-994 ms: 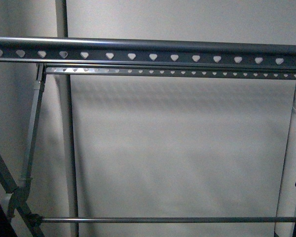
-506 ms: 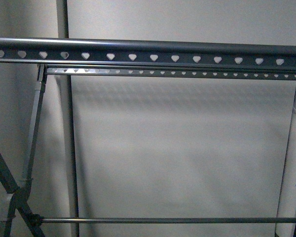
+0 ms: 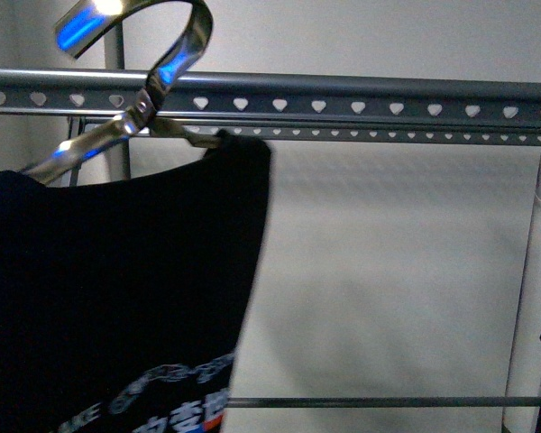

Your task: Hang clothes on hanger

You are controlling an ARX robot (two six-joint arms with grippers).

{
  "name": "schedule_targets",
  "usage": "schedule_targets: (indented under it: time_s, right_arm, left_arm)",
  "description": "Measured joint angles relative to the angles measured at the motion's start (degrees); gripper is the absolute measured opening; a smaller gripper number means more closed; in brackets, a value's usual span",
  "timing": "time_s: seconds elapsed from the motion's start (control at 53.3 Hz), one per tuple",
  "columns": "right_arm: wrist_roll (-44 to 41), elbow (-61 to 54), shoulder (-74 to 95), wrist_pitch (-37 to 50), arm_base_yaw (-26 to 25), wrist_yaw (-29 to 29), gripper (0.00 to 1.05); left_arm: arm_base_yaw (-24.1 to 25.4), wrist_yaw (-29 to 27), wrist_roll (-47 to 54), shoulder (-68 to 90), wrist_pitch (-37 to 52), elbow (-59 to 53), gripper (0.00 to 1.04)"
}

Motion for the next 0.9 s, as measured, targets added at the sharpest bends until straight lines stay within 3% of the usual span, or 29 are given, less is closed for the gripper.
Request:
schedule_targets:
  time_s: [0.112,0.244,0.469,0.637,0.9]
  right_arm:
    - [0.00,0.00,0.00,0.00,0.00,0.00,0.97]
    - [0.00,0.00,0.00,0.00,0.00,-0.04,0.97]
    - [0.00,0.00,0.00,0.00,0.00,-0.02,0.97]
    - [0.00,0.00,0.00,0.00,0.00,-0.02,0.97]
    - [0.00,0.00,0.00,0.00,0.00,-0.02,0.97]
  left_arm:
    - [-2.78,-1.44,23.32,5.97,-2.05,4.79,0.04]
    - [-6.29,-3.91,37.55,10.25,1.92,8.09,0.04]
    - [-11.32,-6.43,49.22,14.40,7.52,12.61,0.04]
    - [-12.76,-8.00,49.64,15.04,18.40,10.88,0.04]
    - [-12.74,-8.09,49.44,15.04,19.02,10.71,0.04]
